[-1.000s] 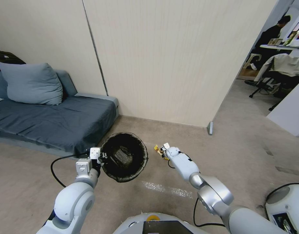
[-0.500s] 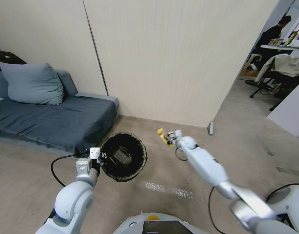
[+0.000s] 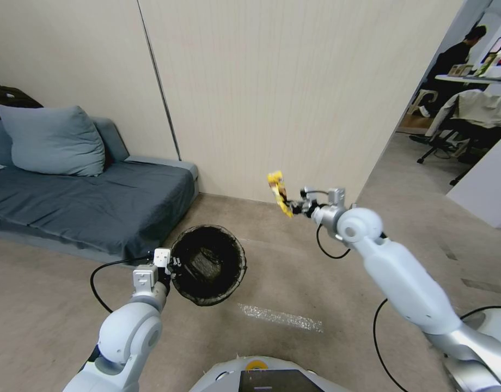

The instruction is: Pick up the trash bin, then pick up the garbage from the floor and place it into the trash bin.

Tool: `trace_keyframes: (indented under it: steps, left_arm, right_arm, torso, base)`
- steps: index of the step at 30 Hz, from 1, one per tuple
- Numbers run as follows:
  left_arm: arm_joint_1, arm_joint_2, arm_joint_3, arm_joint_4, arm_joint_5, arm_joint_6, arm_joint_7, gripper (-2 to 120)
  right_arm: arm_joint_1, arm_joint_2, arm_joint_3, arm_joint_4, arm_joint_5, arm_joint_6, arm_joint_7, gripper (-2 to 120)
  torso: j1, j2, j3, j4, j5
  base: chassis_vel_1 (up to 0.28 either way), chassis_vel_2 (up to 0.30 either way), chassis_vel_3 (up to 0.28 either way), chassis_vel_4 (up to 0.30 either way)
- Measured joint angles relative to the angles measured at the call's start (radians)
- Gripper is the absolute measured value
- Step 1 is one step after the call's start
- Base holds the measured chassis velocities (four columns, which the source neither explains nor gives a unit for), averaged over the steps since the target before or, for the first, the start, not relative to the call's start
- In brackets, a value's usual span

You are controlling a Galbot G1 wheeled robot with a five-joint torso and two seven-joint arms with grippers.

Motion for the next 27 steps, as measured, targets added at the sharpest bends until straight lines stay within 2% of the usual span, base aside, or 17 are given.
trace_keyframes:
  steps: [1,4,6,7,8,11,12,15,27]
  left_arm:
    - [0.001,0.0,0.0,0.0,0.001,0.0,0.001,0]
    - [0.002,0.002,-0.001,-0.001,0.001,0.0,0.002,0]
    - [0.001,0.003,-0.005,-0.002,0.001,0.0,0.002,0]
    - [0.0,0.001,-0.006,-0.002,0.001,0.0,0.002,0]
    - [0.0,0.001,-0.006,-0.002,0.001,0.0,0.002,0]
    - [-0.001,-0.007,-0.006,-0.002,0.001,0.0,0.002,0]
    - [-0.001,-0.007,-0.006,-0.002,0.001,0.0,0.002,0]
    - [-0.003,-0.011,-0.01,-0.001,0.001,0.0,0.002,0]
    - [-0.005,-0.016,-0.014,-0.003,-0.001,0.0,0.002,0]
  right_arm:
    - [0.028,0.002,-0.023,0.019,0.057,0.0,0.028,0]
    - [0.066,0.008,-0.062,0.03,0.109,0.0,0.051,0]
    - [0.136,0.028,-0.14,0.024,0.155,0.0,0.065,0]
    - [0.197,0.048,-0.209,0.008,0.164,0.0,0.071,0]
    - [0.197,0.048,-0.209,0.008,0.164,0.0,0.071,0]
    - [0.287,0.094,-0.345,-0.034,0.163,0.001,0.095,0]
    - [0.287,0.094,-0.345,-0.034,0.163,0.001,0.095,0]
    - [0.319,0.127,-0.441,-0.065,0.148,0.001,0.118,0]
    - [0.285,0.168,-0.575,-0.146,0.062,0.002,0.158,0]
  torso:
    - [0.0,0.0,0.0,0.0,0.0003]
    - [0.0,0.0,0.0,0.0001,0.0002]
    - [0.0,0.0,0.0,0.0004,0.0004]
    - [0.0,0.0,0.0,0.0005,0.0]
    - [0.0,0.0,0.0,0.0005,0.0]
    - [0.0,0.0,0.0,0.0004,0.0]
    - [0.0,0.0,0.0,0.0004,0.0]
    - [0.0,0.0,0.0,0.0003,0.0001]
    - [0.0,0.0,0.0,0.0,0.0002]
  base:
    - [0.0,0.0,0.0,0.0]
    - [0.0,0.0,0.0,0.0]
    - [0.0,0.0,0.0,0.0]
    - [0.0,0.0,0.0,0.0]
    - [0.0,0.0,0.0,0.0]
    - [0.0,0.0,0.0,0.0]
    - [0.0,0.0,0.0,0.0]
    - [0.0,0.0,0.0,0.0]
    - [0.0,0.0,0.0,0.0]
